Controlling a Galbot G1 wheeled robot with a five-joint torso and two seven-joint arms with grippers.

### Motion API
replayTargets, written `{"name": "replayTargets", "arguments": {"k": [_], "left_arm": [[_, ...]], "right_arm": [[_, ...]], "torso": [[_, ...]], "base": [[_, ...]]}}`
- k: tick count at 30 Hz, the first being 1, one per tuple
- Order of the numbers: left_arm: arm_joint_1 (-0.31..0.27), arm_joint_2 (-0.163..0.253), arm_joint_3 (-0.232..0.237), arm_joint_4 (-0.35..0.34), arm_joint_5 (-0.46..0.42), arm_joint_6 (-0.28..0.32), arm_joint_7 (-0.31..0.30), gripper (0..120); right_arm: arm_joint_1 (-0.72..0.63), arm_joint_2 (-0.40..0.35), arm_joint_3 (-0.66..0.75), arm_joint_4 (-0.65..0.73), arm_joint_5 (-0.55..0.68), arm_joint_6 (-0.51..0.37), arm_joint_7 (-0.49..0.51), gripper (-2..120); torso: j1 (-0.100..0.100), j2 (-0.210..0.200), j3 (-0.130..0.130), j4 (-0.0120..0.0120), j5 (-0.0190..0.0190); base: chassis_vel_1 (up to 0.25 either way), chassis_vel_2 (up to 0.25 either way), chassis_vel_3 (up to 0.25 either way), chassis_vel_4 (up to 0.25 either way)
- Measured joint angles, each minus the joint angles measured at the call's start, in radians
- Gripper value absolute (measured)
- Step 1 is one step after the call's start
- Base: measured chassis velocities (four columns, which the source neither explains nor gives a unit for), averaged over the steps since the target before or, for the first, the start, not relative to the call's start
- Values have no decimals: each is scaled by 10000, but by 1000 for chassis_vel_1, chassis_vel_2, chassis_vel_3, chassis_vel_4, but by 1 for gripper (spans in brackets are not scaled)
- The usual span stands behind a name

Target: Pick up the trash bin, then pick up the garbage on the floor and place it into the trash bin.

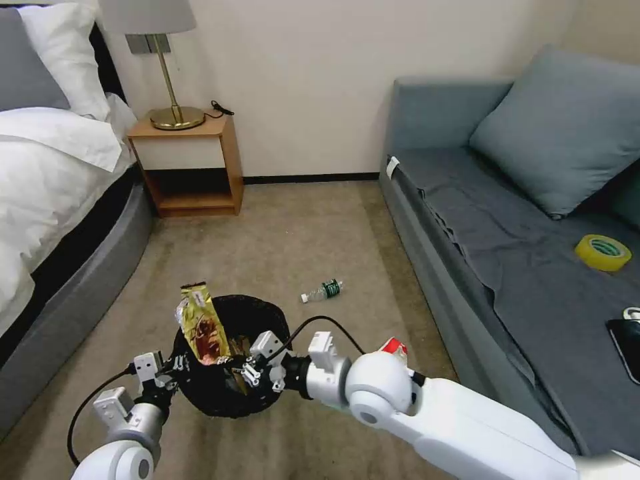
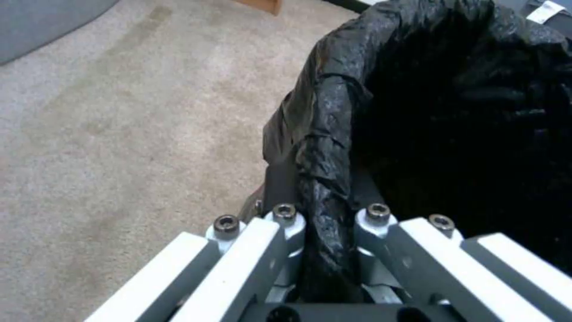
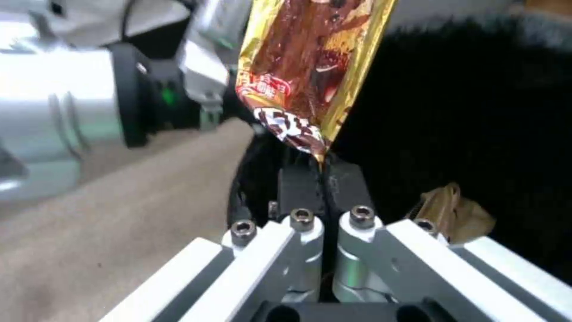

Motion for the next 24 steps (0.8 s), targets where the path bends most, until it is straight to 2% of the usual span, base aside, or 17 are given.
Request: {"name": "replayTargets", "arguments": {"k": [7,15,16,18,22,23,24], "left_arm": [[44,34,-41,-5,-126,-57,66,4],[20,64,-52,46,-231,-85,107,4],[21,65,-55,53,-248,-88,114,4],[20,64,-64,57,-267,-92,116,4],[17,44,-116,90,-320,-121,116,4],[17,44,-116,90,-320,-121,116,4],[18,41,-125,102,-325,-130,116,4]], "right_arm": [[98,165,-166,-573,-67,0,105,0],[346,200,-289,-1045,3,-37,137,10],[382,219,-314,-1107,6,-39,140,18],[396,238,-325,-1138,7,-49,146,21],[362,208,-335,-1155,-15,-65,209,42],[362,208,-335,-1155,-15,-65,209,42],[333,167,-327,-1119,-32,-66,217,48]], "torso": [[0,0,0,-1,0],[0,0,0,-1,0],[0,0,0,-1,0],[0,0,0,-1,0],[0,0,0,-1,1],[0,0,0,-1,1],[0,0,0,-1,1]], "base": [[0,0,0,0],[0,0,0,0],[0,0,0,0],[0,0,0,0],[0,0,0,0],[0,0,0,0],[0,0,0,0]]}}
